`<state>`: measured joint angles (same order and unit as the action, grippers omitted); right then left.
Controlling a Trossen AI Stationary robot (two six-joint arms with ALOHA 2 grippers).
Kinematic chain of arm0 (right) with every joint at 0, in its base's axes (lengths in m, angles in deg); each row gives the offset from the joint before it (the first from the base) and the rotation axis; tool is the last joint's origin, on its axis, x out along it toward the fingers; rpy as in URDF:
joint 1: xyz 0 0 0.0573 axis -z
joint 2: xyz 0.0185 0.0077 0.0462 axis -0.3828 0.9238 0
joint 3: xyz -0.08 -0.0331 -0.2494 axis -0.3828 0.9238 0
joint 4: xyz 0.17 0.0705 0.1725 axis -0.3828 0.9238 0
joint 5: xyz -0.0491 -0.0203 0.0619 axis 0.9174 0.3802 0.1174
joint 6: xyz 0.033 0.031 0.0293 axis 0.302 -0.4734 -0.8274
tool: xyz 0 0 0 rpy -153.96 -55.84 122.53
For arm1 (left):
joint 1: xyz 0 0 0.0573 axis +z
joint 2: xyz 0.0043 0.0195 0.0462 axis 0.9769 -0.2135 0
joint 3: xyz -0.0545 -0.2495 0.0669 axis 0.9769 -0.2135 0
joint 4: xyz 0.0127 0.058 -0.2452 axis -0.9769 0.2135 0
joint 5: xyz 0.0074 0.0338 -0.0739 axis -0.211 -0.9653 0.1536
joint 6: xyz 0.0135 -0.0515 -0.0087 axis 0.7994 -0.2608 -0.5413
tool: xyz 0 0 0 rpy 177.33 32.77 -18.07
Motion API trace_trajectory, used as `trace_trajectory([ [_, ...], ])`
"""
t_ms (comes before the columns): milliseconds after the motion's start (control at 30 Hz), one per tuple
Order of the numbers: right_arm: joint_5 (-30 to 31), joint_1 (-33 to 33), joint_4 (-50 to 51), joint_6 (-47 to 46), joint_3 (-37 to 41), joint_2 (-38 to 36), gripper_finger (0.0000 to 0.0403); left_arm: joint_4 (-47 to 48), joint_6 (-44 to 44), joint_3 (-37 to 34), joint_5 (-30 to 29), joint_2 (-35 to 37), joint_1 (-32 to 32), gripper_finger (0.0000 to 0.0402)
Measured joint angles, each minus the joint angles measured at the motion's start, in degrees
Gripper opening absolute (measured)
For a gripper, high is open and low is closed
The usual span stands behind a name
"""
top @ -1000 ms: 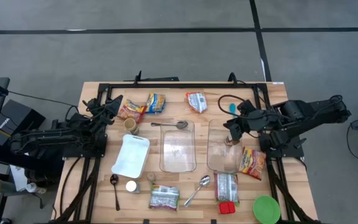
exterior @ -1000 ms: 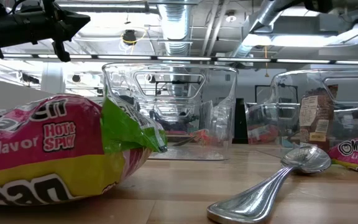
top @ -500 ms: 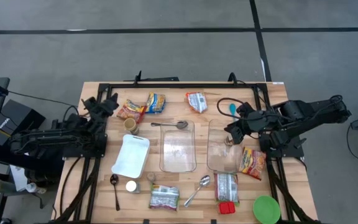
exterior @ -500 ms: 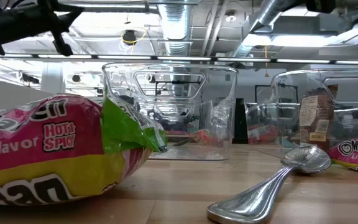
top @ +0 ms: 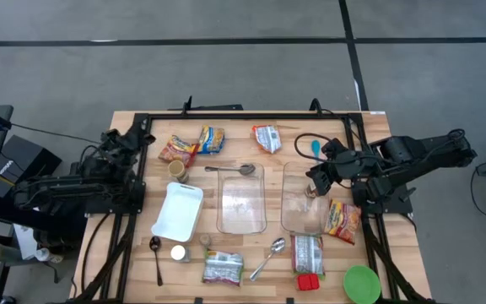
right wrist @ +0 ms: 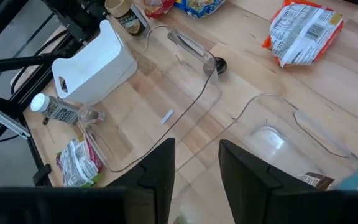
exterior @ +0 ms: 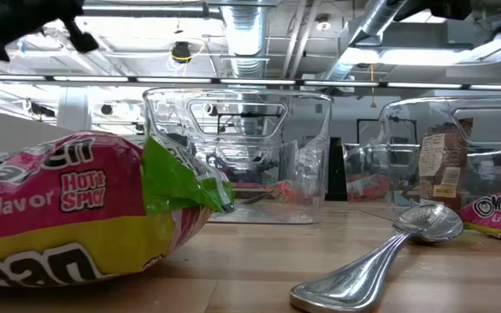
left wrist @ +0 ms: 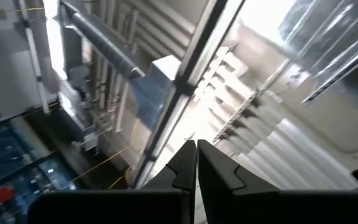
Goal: Pick & Place Food Item
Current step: Put the top red noodle pack into the left transparent bin
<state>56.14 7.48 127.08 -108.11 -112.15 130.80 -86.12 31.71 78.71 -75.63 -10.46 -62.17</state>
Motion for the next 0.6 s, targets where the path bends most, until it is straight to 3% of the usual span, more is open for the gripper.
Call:
trace_trajectory([
  [367, 0.3, 0.1, 0.0, 2.7, 0.0, 0.0, 0.0118, 5.1, 2.0, 16.6, 11.2, -7.1, 0.0, 0.0008],
  [500, 0.3, 0.1, -0.1, 2.9, 0.0, 0.0, 0.0119, 15.8, 2.1, 24.2, 14.7, -10.8, 0.0, 0.0008],
  [600, 0.3, 0.1, -0.1, 2.9, 0.0, 0.0, 0.0118, 29.0, 2.2, 30.3, 16.2, -13.7, 0.0, 0.0008],
])
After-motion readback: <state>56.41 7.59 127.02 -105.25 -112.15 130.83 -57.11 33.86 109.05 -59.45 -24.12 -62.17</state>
